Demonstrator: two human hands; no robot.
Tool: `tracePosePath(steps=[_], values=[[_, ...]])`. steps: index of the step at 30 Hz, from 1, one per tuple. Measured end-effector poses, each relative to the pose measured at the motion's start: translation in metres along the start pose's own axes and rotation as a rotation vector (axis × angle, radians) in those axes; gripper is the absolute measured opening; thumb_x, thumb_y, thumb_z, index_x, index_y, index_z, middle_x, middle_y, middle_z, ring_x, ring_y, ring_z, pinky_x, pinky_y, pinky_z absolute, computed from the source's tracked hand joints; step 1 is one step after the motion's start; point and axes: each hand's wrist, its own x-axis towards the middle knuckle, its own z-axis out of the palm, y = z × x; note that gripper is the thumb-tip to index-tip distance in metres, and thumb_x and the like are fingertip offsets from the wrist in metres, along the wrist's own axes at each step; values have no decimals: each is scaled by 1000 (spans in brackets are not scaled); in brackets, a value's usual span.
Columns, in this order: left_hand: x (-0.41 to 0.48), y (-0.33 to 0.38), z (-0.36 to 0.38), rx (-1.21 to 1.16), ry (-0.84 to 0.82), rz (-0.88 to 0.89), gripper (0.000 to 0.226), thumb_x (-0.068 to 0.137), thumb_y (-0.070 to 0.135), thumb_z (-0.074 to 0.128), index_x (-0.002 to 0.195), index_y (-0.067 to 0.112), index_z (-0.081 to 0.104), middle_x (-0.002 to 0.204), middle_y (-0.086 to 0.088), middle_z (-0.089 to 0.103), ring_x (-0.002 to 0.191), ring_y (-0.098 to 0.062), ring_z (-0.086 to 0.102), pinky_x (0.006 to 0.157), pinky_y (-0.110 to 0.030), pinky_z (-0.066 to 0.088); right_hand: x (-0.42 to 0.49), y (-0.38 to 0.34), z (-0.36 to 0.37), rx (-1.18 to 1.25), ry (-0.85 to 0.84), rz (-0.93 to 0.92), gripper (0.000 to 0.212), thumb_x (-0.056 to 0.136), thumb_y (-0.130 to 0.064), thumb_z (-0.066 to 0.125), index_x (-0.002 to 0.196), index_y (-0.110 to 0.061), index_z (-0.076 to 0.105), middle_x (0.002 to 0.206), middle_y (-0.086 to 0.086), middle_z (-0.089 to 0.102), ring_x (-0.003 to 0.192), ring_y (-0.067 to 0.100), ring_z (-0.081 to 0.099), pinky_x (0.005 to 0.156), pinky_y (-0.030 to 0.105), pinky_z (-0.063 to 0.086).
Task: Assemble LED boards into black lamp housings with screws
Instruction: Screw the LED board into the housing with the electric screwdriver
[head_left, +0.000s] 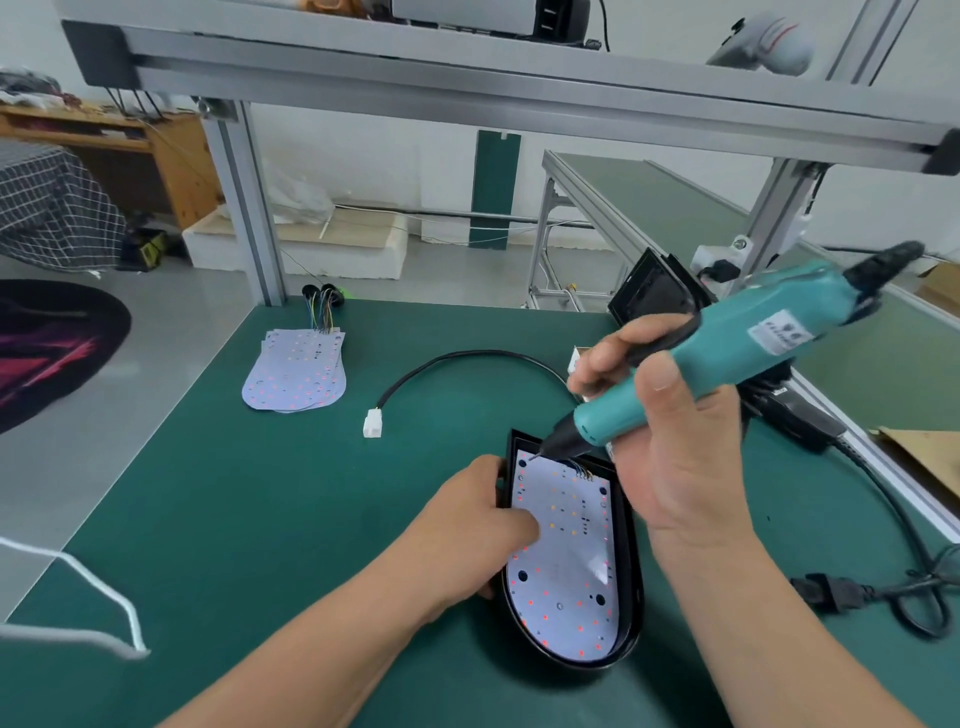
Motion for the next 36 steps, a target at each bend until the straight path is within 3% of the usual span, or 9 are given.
tracePosePath(steps=[5, 12, 16, 20, 23, 25, 28, 32, 36], values=[[2, -3, -1, -59, 63, 9, 31, 74, 24, 60, 105, 24, 60, 85, -2, 69, 61, -16, 63, 48, -29, 49, 9, -16, -22, -32, 283, 49, 31, 93, -44, 76, 103, -16, 66, 87, 5, 66, 65, 21, 61, 58, 30, 51], [3, -1, 0, -112, 126, 76, 23, 89, 25, 61, 112, 31, 62, 86, 9, 72, 64, -11, 67, 48, -28, 51, 25, -17, -84, -137, 638, 415, 16, 105, -26, 57, 103, -10, 58, 83, 9, 69, 61, 22, 68, 48, 29, 55], [6, -3, -1, -80, 193, 112, 24, 99, 18, 59, 115, 36, 62, 97, 11, 74, 81, -12, 73, 53, -25, 56, 23, -30, -124, -323, 590, 437, 3, 104, -12, 59, 106, -10, 58, 96, 11, 67, 62, 27, 73, 44, 29, 53], [9, -5, -1, -65, 225, 174, 27, 100, 21, 60, 118, 40, 61, 98, 22, 73, 82, 1, 70, 58, -18, 55, 10, -42, -163, -691, 516, 524, 21, 104, -11, 62, 125, -12, 58, 106, 12, 62, 66, 20, 77, 47, 31, 58], [11, -5, -2, -70, 259, 197, 28, 99, 22, 63, 120, 41, 61, 99, 24, 73, 87, 1, 70, 60, -16, 55, 3, -44, -178, -927, 475, 607, 27, 103, -7, 60, 129, -14, 55, 108, 14, 62, 74, 25, 75, 58, 42, 62], [12, -5, -3, -66, 276, 196, 27, 99, 22, 63, 119, 40, 62, 100, 23, 74, 90, -3, 71, 65, -20, 57, 1, -43, -178, -1135, 402, 643, 23, 99, -11, 61, 121, -14, 55, 103, 17, 63, 81, 36, 70, 72, 51, 61], [13, -5, -4, -52, 275, 211, 26, 100, 22, 63, 117, 42, 64, 104, 21, 75, 96, -4, 71, 77, -24, 56, 0, -44, -175, -1479, 247, 647, 29, 94, -21, 63, 120, -8, 56, 102, 16, 60, 84, 41, 63, 74, 45, 48], [10, -4, -4, -75, 271, 230, 28, 102, 23, 63, 121, 44, 64, 107, 22, 76, 99, -5, 71, 89, -35, 59, -1, -43, -169, -1636, 134, 639, 28, 98, -24, 65, 124, -21, 57, 115, 13, 58, 84, 36, 63, 80, 47, 54], [9, -2, -3, -134, 258, 223, 24, 104, 24, 64, 119, 43, 65, 109, 12, 77, 103, -21, 74, 83, -52, 65, -2, -41, -166, -1742, 128, 573, 31, 98, -24, 66, 126, -11, 61, 118, 21, 62, 105, 42, 58, 86, 48, 49]])
